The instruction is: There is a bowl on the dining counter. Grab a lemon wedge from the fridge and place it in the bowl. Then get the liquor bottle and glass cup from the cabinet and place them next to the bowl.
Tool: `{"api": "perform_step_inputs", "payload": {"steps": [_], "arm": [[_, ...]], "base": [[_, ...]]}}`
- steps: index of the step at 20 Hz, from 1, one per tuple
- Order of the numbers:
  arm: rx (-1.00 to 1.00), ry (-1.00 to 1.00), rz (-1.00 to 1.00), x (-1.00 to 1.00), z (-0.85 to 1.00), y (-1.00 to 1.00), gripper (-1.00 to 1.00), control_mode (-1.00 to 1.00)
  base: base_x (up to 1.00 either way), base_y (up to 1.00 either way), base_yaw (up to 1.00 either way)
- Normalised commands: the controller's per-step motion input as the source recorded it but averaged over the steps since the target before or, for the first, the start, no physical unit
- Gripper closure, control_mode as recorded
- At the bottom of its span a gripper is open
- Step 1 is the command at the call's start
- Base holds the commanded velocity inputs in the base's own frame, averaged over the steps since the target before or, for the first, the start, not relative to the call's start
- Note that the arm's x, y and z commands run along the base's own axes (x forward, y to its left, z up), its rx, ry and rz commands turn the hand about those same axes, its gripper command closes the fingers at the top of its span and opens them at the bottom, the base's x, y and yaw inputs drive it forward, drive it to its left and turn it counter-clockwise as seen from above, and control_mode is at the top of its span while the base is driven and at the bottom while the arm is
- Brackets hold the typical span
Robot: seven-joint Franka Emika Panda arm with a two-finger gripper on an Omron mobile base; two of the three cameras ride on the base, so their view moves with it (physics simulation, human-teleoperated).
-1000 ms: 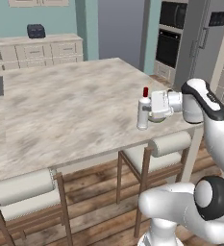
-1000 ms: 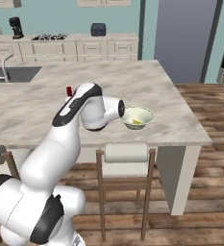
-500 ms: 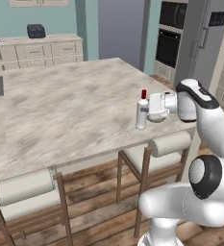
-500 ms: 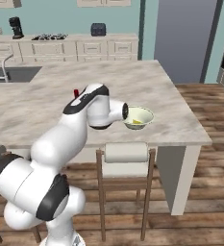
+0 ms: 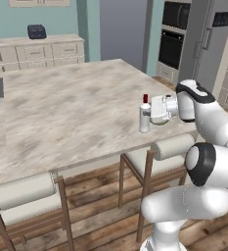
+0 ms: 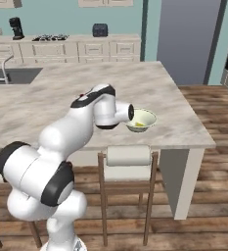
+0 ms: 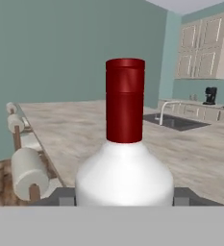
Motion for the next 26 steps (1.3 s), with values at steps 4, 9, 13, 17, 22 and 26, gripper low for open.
{"api": "perform_step_inputs", "payload": {"steps": [4, 9, 13, 17, 22, 26], "arm": [[-0.05, -0.08, 0.00, 0.03, -0.32, 0.00, 1.00, -1.00], [0.00, -0.01, 0.00, 0.25, -0.18, 0.00, 1.00, -1.00], [0.00, 0.00, -0.01, 0.42, -0.16, 0.00, 1.00, -1.00], [0.00, 0.00, 0.00, 0.38, -0.17, 0.00, 1.00, -1.00], [0.00, 0.00, 0.00, 0.33, -0.16, 0.00, 1.00, -1.00], [0.00, 0.01, 0.00, 0.35, -0.16, -0.02, 1.00, -1.00]], "base": [[0.00, 0.00, 0.00], [0.00, 0.00, 0.00], [0.00, 0.00, 0.00], [0.00, 0.00, 0.00], [0.00, 0.00, 0.00], [0.00, 0.00, 0.00]]}}
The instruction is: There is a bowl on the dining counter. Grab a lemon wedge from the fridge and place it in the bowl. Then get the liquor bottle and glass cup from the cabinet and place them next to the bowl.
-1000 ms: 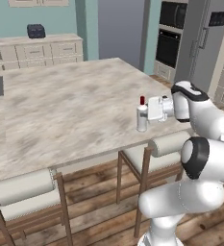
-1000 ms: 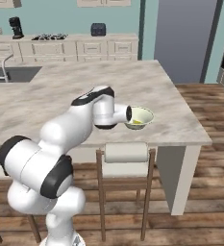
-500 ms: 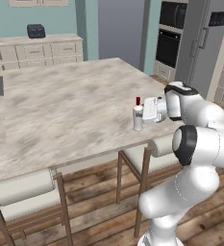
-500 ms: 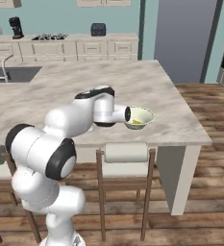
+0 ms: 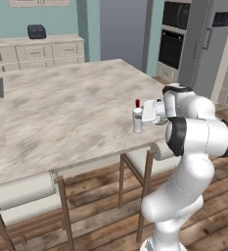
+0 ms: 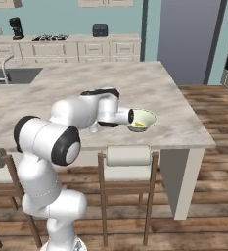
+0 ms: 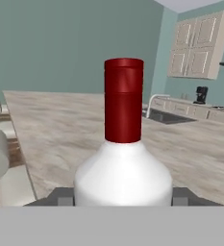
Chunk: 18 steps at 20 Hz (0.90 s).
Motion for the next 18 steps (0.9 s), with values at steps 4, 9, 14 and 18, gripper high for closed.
{"api": "perform_step_inputs", "payload": {"steps": [4, 9, 14, 18], "arm": [[0.00, 0.03, 0.00, 0.35, -0.18, -0.08, 1.00, -1.00], [0.00, 0.01, 0.00, 0.26, -0.17, -0.10, 1.00, -1.00], [0.00, 0.00, 0.00, 0.16, -0.22, -0.05, 1.00, -1.00], [0.00, 0.00, 0.00, 0.09, -0.35, 0.00, 1.00, -1.00]], "base": [[0.00, 0.00, 0.00], [0.00, 0.00, 0.00], [0.00, 0.00, 0.00], [0.00, 0.00, 0.00]]}}
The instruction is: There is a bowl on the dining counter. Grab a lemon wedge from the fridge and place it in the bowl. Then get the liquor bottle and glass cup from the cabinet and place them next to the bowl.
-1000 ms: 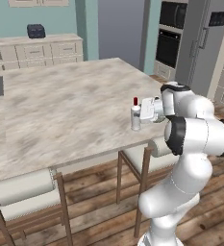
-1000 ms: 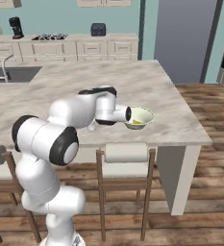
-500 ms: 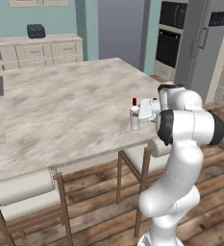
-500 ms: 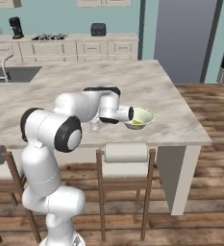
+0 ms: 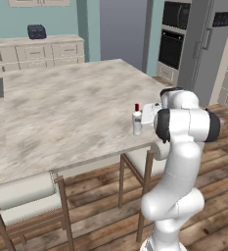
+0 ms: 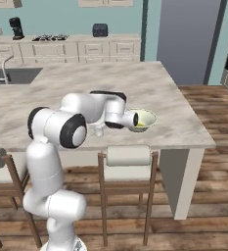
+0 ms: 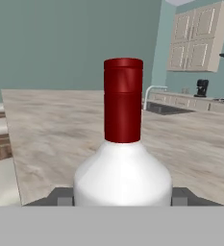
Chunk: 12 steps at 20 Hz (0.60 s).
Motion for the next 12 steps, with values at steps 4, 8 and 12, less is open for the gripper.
{"api": "perform_step_inputs", "payload": {"steps": [4, 8, 12], "arm": [[0.00, 0.00, 0.00, 0.17, -0.28, 0.00, 1.00, -1.00], [0.00, 0.00, 0.00, 0.26, -0.19, 0.00, 1.00, -1.00], [0.00, 0.00, 0.00, 0.34, -0.14, 0.00, 1.00, -1.00]], "base": [[0.00, 0.00, 0.00], [0.00, 0.00, 0.00], [0.00, 0.00, 0.00]]}}
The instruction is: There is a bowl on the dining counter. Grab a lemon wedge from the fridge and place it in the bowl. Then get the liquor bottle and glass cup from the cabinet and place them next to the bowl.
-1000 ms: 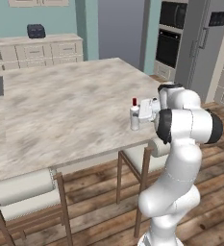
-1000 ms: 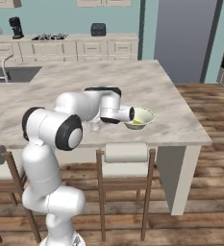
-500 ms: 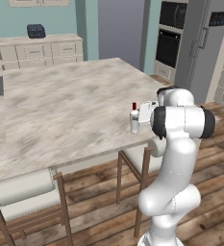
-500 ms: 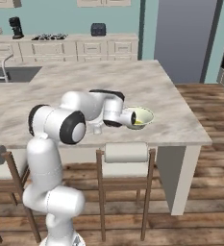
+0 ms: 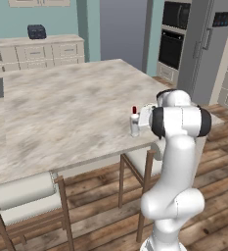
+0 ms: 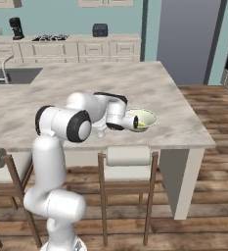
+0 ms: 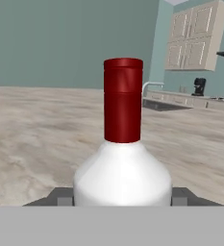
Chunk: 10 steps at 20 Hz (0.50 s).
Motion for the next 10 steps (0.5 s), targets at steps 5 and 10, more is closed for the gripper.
{"api": "perform_step_inputs", "payload": {"steps": [5, 10], "arm": [[0.00, 0.00, 0.00, 0.37, -0.14, 0.00, 1.00, -1.00], [0.00, 0.02, 0.00, 0.36, -0.21, 0.00, 1.00, -1.00]], "base": [[0.00, 0.00, 0.00], [0.00, 0.00, 0.00]]}}
